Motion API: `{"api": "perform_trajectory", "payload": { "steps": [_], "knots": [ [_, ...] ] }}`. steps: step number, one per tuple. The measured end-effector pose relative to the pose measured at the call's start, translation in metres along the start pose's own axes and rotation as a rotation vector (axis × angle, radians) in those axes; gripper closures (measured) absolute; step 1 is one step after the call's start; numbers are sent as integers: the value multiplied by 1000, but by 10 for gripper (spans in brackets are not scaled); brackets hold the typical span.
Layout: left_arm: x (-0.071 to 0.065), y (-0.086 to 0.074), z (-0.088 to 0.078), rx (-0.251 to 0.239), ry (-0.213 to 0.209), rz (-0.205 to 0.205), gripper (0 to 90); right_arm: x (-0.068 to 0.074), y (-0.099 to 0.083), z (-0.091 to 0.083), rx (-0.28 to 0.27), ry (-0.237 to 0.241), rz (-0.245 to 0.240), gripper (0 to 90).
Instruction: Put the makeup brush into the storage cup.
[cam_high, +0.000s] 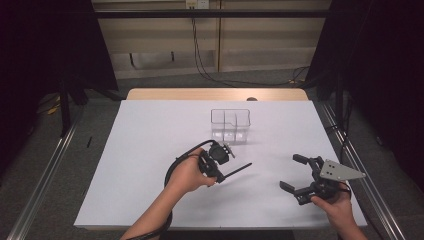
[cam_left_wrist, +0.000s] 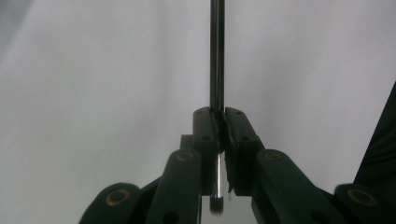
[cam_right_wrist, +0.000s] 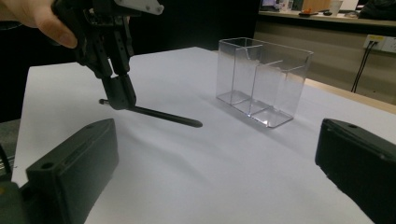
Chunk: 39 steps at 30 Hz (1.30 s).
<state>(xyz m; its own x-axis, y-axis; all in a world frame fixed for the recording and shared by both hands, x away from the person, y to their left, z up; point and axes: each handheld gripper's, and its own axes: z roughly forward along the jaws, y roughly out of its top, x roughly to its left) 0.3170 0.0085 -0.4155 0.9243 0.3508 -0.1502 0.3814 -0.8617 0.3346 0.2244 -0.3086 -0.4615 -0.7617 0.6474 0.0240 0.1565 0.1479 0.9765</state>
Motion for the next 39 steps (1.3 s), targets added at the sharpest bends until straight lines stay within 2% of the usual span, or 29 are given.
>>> {"api": "perform_trajectory", "payload": {
  "steps": [1, 4, 8, 15, 20, 21, 25, 26, 39],
  "knots": [
    [-1, 0, -1, -9, -3, -3, 840, 0, 0, 1, 11, 0, 1, 0],
    [-2, 2, -3, -5, -6, 21, 841, 2, 1, 3, 26, 13, -5, 0],
    [-6, 4, -4, -17, -13, 17, 841, 3, 5, 6, 56, 29, -13, 0],
    [-10, 6, -5, -12, -23, 44, 841, 3, 9, 12, 109, 58, -34, 0],
    [-12, 7, -5, -23, -31, 48, 840, 0, 15, 16, 144, 71, -44, 0],
    [-11, 8, -5, -11, -34, 64, 840, -1, 16, 18, 152, 70, -43, 0],
    [-14, 8, -4, -19, -38, 55, 841, -2, 20, 22, 186, 86, -48, 0],
    [-14, 8, -4, -17, -41, 58, 841, -3, 22, 24, 210, 97, -46, 0],
    [-20, 12, -3, -13, -51, 92, 840, 1, 37, 40, 321, 144, -107, 0]
  ]
}}
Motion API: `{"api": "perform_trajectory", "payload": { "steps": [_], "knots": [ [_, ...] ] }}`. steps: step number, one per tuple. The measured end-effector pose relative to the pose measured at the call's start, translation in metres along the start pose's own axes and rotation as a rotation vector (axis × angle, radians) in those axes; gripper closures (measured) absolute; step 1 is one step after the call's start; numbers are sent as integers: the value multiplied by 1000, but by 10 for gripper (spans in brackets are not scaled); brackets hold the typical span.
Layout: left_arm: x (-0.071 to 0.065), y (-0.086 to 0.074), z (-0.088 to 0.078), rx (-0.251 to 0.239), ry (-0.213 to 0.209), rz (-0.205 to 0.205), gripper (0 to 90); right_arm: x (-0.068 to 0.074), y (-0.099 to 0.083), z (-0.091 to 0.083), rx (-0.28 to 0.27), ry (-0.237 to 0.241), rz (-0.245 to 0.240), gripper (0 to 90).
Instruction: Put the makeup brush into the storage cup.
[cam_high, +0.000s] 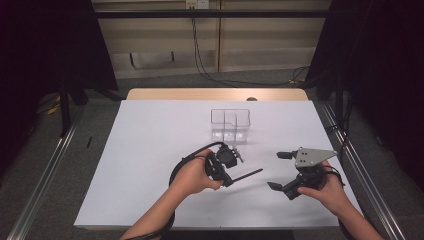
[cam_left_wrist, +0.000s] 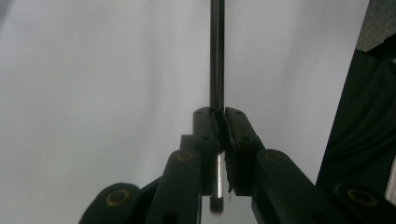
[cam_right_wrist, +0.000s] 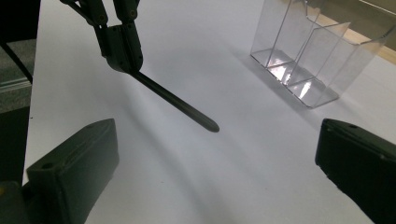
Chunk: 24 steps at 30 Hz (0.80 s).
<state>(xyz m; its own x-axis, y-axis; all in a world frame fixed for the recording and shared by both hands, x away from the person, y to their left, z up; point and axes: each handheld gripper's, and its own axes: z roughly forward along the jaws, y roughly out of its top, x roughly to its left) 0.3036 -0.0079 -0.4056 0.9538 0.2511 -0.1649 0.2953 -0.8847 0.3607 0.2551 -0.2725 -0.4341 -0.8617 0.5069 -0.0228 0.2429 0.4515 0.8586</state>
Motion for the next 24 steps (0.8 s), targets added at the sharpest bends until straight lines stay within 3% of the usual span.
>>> {"api": "perform_trajectory", "payload": {
  "steps": [12, 24],
  "knots": [
    [-5, 8, -1, 6, -13, 34, 840, 1, 16, 12, 127, 57, -66, 0],
    [-7, 12, -1, 6, -21, 53, 841, 4, 27, 20, 216, 108, -107, 22]
  ]
}}
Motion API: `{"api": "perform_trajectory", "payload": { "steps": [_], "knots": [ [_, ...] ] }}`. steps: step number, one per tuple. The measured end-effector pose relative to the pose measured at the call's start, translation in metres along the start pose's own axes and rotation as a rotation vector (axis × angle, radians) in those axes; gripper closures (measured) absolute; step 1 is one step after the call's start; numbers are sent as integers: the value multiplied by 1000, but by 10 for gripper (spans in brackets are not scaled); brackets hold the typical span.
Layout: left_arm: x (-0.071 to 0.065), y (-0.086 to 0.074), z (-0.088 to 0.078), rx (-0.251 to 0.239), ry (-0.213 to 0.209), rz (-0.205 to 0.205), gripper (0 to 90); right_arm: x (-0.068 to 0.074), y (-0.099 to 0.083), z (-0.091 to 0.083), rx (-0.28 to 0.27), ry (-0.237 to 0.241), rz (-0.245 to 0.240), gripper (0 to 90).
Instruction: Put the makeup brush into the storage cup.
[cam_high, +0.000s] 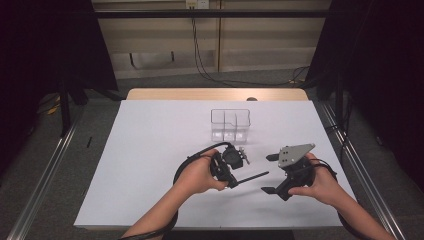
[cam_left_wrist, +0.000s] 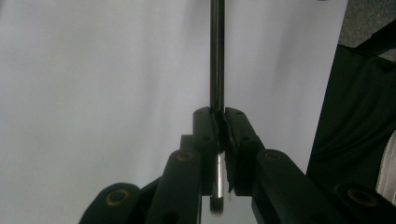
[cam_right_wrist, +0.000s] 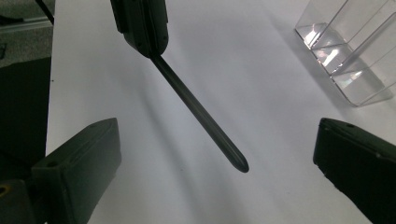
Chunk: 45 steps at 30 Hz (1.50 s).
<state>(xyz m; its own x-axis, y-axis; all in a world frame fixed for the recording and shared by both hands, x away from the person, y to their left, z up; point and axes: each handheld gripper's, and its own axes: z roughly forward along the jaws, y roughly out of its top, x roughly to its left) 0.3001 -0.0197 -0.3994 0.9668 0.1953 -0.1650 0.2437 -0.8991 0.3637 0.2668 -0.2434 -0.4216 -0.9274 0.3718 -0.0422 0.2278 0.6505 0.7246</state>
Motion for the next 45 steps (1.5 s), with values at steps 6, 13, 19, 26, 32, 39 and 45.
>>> {"api": "perform_trajectory", "payload": {
  "steps": [6, 13, 19, 26, 32, 39, 45],
  "knots": [
    [-1, 2, 2, -3, -10, 11, 840, -1, 7, 1, 37, 31, -11, 107],
    [-2, 4, 2, -2, -24, 9, 840, 2, 13, 5, 89, 66, -55, 288],
    [-3, 6, 2, -7, -25, 23, 840, 3, 15, 10, 119, 87, -118, 479],
    [-5, 9, 2, -16, -36, 15, 840, 5, 19, 11, 156, 100, -135, 618],
    [-4, 11, 2, -16, -45, 27, 840, 6, 22, 11, 163, 101, -152, 689],
    [-2, 12, -2, -29, -76, 24, 840, 6, 21, 12, 190, 116, -177, 770],
    [0, 12, -8, -56, -97, 22, 840, 8, 17, 16, 205, 135, -182, 807]
  ]
}}
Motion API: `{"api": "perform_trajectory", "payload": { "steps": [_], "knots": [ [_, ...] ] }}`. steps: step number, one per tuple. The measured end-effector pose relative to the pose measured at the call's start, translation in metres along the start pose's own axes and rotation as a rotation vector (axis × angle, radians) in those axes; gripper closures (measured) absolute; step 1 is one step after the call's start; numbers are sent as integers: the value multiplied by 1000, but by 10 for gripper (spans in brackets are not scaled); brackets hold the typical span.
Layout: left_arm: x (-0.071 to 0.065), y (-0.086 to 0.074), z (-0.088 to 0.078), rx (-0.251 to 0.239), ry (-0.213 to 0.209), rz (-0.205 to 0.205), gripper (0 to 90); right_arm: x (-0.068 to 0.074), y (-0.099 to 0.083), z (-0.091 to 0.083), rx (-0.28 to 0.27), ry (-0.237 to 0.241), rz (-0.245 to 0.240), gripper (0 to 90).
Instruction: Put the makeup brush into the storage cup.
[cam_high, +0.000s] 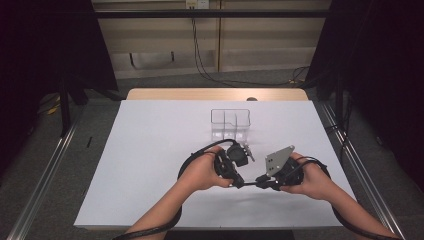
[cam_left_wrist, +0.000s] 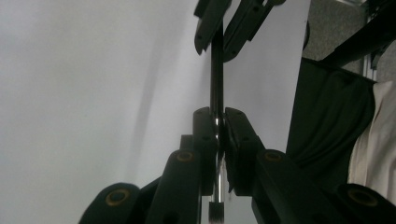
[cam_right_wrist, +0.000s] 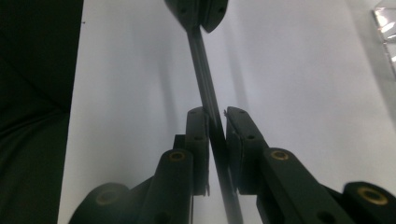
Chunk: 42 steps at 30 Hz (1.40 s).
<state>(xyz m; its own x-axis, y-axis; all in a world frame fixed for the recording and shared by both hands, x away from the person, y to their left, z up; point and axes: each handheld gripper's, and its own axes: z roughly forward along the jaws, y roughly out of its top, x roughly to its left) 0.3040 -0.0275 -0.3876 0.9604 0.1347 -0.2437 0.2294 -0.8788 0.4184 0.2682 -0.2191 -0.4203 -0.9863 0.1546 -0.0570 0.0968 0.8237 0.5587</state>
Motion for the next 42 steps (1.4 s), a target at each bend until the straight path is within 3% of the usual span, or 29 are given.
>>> {"api": "perform_trajectory", "payload": {
  "steps": [6, 18, 25, 28, 39, 42],
  "knots": [
    [5, 0, -7, -43, -29, -18, 840, 1, -2, 1, -22, -5, 9, 821],
    [8, 1, -15, -109, -38, -25, 840, 3, -3, 7, -34, 7, 45, 844],
    [9, -1, -15, -113, -34, -12, 837, 4, -2, 7, -32, 6, 54, 845],
    [8, -2, -14, -118, -36, -24, 832, 4, -2, 7, -31, 9, 61, 845],
    [11, -10, -15, -198, -48, -32, 646, 1, -8, 6, -29, -12, 86, 845],
    [12, -12, -15, -232, -38, -24, 556, 1, -11, 5, -33, -10, 100, 845]
  ]
}}
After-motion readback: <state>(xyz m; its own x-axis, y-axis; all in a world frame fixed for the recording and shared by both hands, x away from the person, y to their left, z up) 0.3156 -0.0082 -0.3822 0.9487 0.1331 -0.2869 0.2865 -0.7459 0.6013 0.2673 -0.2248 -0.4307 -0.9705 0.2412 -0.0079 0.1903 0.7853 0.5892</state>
